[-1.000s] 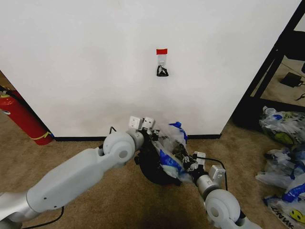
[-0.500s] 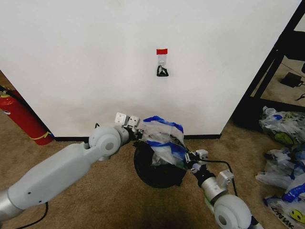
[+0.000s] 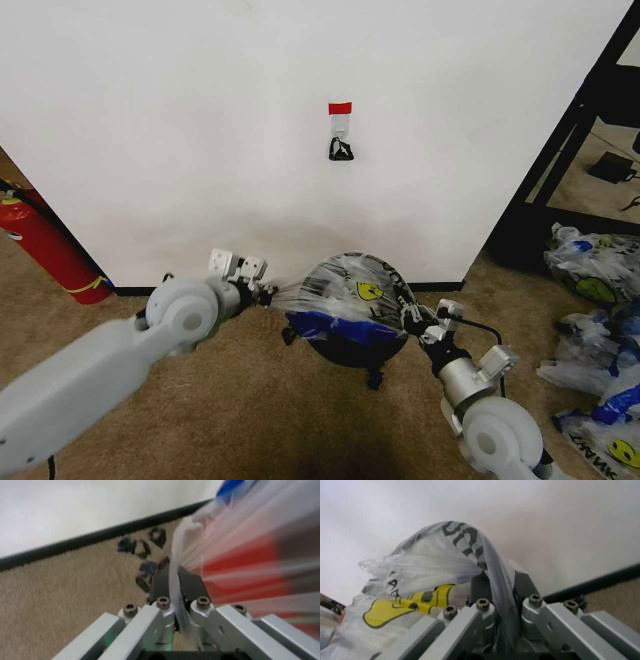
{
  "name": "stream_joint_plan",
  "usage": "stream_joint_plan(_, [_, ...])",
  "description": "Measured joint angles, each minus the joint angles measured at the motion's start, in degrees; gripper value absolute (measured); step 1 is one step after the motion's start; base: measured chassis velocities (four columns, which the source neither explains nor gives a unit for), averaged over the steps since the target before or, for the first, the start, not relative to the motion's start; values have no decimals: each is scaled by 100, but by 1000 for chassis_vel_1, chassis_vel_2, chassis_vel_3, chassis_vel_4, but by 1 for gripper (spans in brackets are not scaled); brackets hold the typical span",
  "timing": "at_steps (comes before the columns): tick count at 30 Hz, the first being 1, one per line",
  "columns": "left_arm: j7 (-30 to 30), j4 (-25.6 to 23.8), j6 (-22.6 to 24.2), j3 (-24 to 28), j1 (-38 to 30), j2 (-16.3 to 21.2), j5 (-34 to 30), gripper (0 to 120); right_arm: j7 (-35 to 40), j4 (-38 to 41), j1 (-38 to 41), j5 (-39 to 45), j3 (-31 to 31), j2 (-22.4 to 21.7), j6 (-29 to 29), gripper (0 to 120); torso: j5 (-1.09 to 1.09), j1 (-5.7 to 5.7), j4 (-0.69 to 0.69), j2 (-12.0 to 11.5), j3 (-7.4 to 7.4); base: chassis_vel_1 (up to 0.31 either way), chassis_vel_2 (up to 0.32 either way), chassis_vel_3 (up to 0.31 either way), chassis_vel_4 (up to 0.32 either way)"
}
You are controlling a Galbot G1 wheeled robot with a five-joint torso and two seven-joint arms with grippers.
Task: Pick up the garbage bag from the wall and place it over the trash bin.
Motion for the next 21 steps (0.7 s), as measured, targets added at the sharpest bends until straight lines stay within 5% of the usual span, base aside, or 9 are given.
stream_joint_plan(9, [-73, -904, -115, -905, 1361, -151, 152, 0, 1108, 20, 269, 984, 131, 455, -307, 1, 2, 0, -1, 0, -1, 0, 0, 0, 0])
stream_joint_plan(21, [156, -1121, -287, -957, 2209, -754, 850, 0, 1979, 100, 278, 1314, 448, 1029, -555, 1, 1, 0, 1, 0, -1, 0, 0, 0, 0])
